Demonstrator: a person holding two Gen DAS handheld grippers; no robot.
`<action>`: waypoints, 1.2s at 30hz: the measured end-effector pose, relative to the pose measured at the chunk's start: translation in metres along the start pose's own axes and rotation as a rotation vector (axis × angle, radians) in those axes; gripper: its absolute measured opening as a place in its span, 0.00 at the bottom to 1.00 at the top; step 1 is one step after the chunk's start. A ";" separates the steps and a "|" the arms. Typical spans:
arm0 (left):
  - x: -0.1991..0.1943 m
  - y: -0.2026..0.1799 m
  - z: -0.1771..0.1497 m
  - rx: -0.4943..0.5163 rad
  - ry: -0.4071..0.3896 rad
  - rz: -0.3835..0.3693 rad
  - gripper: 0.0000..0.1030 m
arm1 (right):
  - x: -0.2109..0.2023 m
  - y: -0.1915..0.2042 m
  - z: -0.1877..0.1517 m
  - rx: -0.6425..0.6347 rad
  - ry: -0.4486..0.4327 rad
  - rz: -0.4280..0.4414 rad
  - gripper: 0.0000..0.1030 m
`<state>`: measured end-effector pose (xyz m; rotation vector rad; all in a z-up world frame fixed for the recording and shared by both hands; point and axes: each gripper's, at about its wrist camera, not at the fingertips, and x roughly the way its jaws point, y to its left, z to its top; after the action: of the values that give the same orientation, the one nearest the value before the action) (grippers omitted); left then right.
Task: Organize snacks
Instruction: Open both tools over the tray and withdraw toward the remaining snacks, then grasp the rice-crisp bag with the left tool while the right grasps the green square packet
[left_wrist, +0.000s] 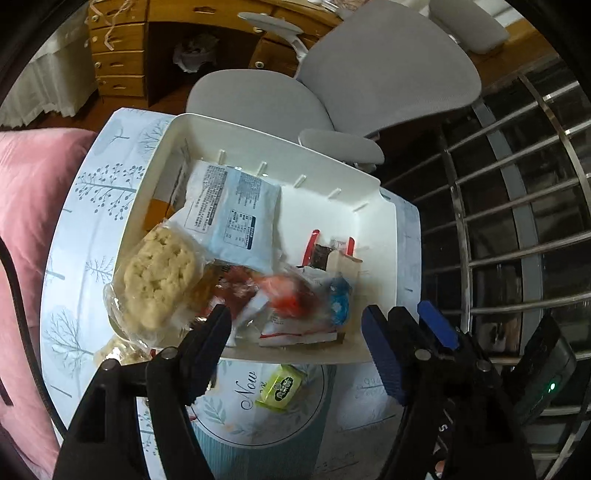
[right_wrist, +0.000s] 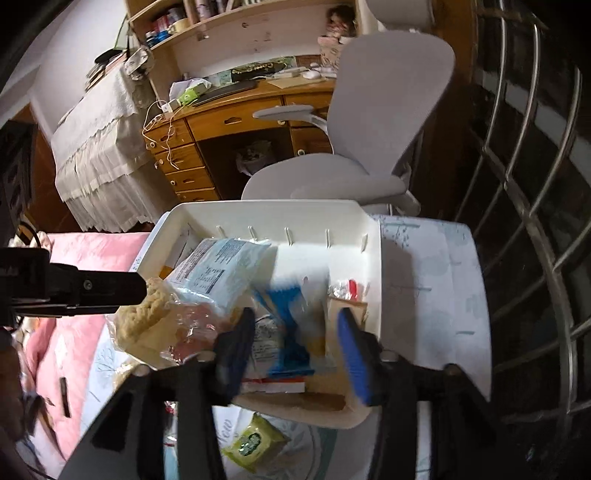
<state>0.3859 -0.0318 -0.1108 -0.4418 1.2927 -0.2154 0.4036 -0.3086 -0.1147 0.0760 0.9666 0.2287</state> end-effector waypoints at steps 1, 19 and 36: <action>-0.001 0.001 -0.001 0.001 0.001 -0.002 0.69 | -0.001 -0.001 -0.002 0.013 0.003 0.002 0.49; -0.061 0.032 -0.082 -0.055 -0.078 0.016 0.75 | -0.037 -0.010 -0.045 0.107 0.099 0.025 0.51; -0.048 0.110 -0.170 -0.157 0.047 0.066 0.76 | -0.020 0.009 -0.118 0.279 0.365 0.148 0.62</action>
<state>0.1997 0.0528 -0.1510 -0.5289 1.3740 -0.0694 0.2940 -0.3091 -0.1646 0.3730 1.3546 0.2471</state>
